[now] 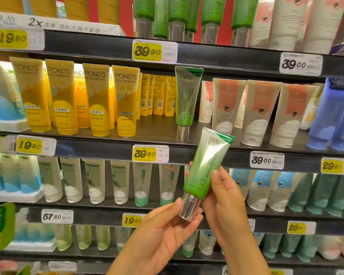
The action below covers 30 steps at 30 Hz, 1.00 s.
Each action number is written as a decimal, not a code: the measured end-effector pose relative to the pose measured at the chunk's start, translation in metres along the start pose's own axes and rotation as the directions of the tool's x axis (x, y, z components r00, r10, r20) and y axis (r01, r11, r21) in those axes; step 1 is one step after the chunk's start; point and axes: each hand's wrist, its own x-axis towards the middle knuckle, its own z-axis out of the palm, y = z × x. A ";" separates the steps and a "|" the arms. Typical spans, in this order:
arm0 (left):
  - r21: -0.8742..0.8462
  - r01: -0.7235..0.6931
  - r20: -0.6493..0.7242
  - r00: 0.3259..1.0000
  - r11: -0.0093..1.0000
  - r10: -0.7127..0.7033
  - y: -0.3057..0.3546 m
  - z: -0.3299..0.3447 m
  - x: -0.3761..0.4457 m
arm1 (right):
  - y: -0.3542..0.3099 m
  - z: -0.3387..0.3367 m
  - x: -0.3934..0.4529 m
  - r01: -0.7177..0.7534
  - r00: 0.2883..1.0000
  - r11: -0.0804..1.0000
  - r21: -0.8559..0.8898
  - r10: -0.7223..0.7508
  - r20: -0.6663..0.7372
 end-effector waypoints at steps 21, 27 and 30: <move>0.786 -0.462 0.067 0.724 0.411 0.686 0.001 -0.013 0.002 | -0.001 -0.007 -0.005 -0.112 0.991 0.989 -0.093 0.118 0.066; 0.826 -0.460 0.106 0.696 0.327 0.711 0.000 -0.013 0.001 | 0.000 -0.008 -0.005 -0.119 0.990 0.992 -0.033 0.121 0.068; 0.795 -0.475 0.076 0.694 0.376 0.716 0.001 -0.011 0.002 | 0.000 -0.007 -0.005 -0.107 0.992 0.994 -0.039 0.109 0.061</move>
